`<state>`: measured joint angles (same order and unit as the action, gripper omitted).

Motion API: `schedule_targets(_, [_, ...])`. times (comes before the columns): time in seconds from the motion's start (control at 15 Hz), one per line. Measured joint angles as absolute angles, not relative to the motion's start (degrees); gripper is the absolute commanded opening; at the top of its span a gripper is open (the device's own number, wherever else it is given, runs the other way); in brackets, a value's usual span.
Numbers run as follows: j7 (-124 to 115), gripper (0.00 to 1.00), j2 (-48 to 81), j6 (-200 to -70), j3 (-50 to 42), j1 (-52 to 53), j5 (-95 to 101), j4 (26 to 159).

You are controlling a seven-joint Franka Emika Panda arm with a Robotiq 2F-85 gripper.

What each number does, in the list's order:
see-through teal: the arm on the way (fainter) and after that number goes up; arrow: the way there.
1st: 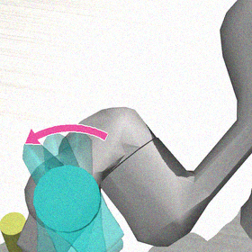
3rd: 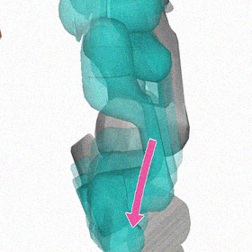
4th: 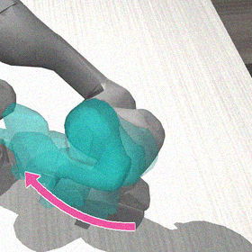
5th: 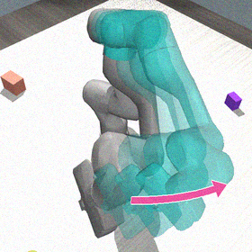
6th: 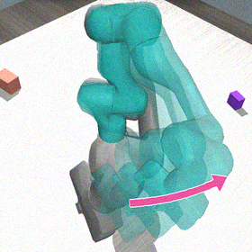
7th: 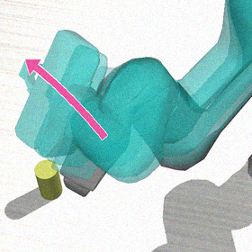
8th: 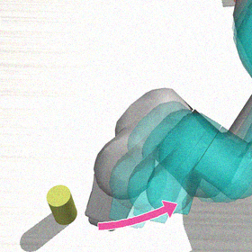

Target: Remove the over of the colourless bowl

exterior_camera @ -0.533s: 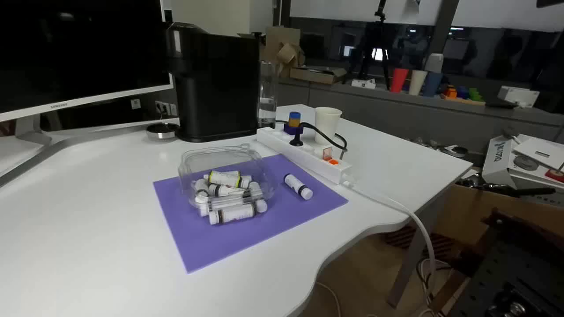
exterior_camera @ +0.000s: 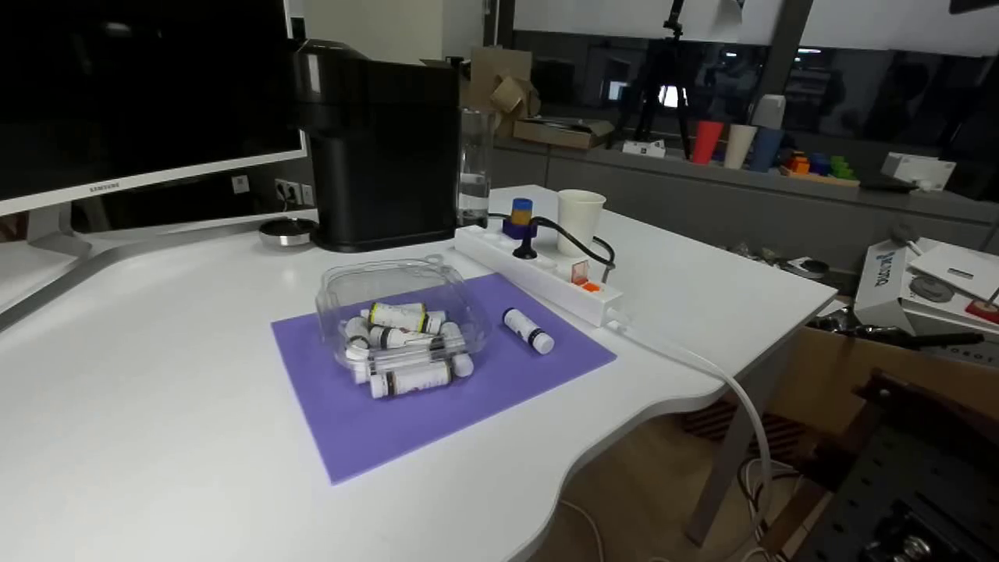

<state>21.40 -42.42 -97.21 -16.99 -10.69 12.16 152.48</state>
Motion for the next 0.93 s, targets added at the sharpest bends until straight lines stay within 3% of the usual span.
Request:
schedule_targets(0.53, [21.36,1.0,-41.99,-98.58,-16.99,-10.67,12.13,152.48])
schedule_targets(0.93, [21.08,1.0,-33.14,-117.44,-16.03,-8.23,10.91,152.39])
